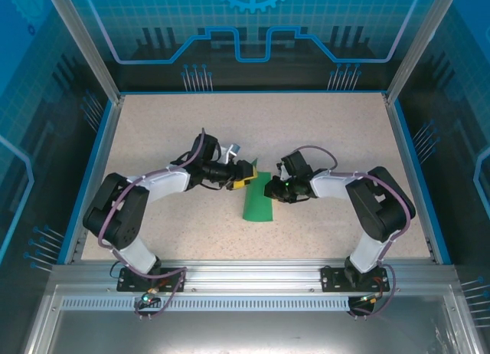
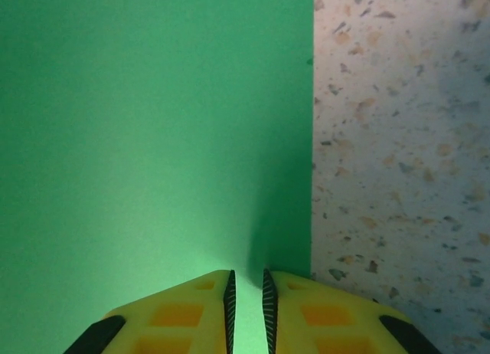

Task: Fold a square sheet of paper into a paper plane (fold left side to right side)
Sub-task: First fold in half a square sheet of paper at the center of the table.

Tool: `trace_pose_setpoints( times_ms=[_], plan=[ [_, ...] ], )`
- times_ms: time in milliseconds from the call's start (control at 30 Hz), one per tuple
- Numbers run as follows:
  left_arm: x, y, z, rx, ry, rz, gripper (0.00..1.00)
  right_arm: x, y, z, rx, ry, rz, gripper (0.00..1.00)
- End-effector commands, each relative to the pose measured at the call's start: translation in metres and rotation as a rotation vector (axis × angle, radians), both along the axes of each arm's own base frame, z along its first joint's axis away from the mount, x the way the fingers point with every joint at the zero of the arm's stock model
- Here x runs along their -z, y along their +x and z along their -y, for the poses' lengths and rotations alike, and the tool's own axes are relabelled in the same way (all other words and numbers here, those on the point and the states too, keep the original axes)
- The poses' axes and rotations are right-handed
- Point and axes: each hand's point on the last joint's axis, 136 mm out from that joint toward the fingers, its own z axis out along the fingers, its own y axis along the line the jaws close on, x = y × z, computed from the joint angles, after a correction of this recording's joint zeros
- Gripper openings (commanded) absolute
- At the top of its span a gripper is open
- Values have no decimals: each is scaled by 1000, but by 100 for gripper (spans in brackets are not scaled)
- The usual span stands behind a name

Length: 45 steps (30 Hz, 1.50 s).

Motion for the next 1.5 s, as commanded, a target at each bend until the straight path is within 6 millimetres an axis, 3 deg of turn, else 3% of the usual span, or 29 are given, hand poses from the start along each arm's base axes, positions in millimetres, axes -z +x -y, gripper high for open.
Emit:
trace_pose_setpoints(
  times_ms=[0,67,367,633,767,1000,1100,1267,1467],
  plan=[
    [0,6,11,9,-27,-7,56,-13,4,2,16,67,37,22],
    [5,10,11,-1,-25,-12,53,-22,7,3,17,90,63,24],
    [21,21,14,-28,-5,-33,41,-72,13,8,58,212,195,50],
    [28,27,13,-54,11,-42,33,-88,11,-7,67,322,196,52],
    [28,27,13,-55,11,-45,32,-82,10,-14,50,312,169,46],
    [25,25,11,-58,22,-34,32,-64,6,-16,38,257,112,13],
    [24,22,6,-63,58,-22,38,-58,5,-11,38,213,100,0],
    [28,16,-13,-96,180,3,50,-40,0,-1,44,120,51,0],
    [50,7,-25,-113,278,-54,53,-25,-4,8,59,31,16,0]
  ],
)
